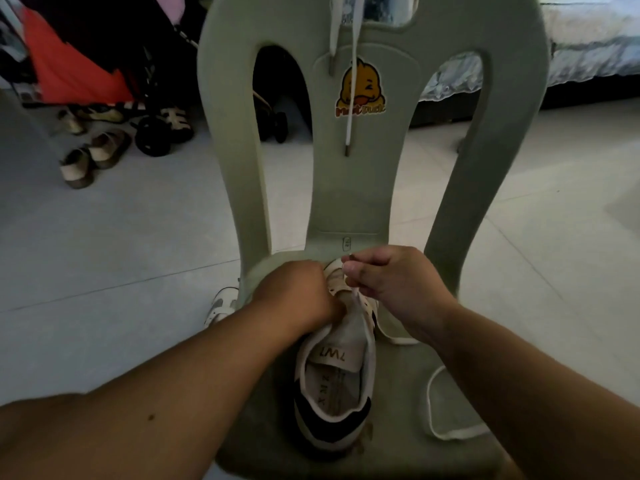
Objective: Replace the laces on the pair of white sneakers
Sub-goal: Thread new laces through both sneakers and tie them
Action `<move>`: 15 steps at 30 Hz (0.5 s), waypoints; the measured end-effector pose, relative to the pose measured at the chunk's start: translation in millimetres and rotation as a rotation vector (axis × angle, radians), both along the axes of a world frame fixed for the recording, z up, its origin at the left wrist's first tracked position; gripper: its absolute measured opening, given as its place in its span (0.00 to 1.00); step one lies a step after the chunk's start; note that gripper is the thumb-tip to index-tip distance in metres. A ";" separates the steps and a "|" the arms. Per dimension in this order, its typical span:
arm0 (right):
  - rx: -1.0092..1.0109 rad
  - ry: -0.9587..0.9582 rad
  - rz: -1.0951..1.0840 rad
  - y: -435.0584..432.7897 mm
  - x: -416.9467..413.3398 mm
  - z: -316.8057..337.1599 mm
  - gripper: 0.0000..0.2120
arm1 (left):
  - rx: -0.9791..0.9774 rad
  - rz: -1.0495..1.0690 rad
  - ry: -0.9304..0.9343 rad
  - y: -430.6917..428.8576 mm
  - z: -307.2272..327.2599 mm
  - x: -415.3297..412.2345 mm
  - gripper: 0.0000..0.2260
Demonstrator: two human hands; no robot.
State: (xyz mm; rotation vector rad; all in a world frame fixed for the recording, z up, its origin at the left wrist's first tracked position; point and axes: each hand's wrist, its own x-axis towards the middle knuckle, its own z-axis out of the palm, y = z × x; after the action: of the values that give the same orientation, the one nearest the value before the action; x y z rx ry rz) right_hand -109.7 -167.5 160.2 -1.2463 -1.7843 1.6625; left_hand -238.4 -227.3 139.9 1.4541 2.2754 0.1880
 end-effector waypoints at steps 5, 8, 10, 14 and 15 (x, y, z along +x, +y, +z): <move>0.102 -0.036 0.026 -1.6 -2.4 1.6 0.06 | 0.027 0.046 -0.004 2.8 -4.4 -7.5 0.11; 0.076 -0.075 -0.001 0.9 -4.7 -3.6 0.03 | 0.054 0.057 -0.076 0.6 -6.7 -11.9 0.10; 0.051 -0.117 0.033 2.1 -7.2 -6.9 0.08 | 0.080 0.077 -0.150 -2.1 -7.4 -15.3 0.09; 0.115 -0.265 0.167 -0.4 -10.6 -5.8 0.11 | 0.142 0.124 -0.265 -8.8 -6.8 -18.2 0.08; 0.159 -0.293 0.178 -1.0 -11.7 -4.4 0.09 | 0.155 0.136 -0.301 -10.3 -6.7 -18.6 0.08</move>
State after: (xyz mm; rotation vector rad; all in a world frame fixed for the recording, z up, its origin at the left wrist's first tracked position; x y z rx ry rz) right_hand -121.3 -168.5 155.9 -1.3480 -2.2132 1.4500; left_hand -256.9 -237.6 133.2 1.2454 2.1484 0.5943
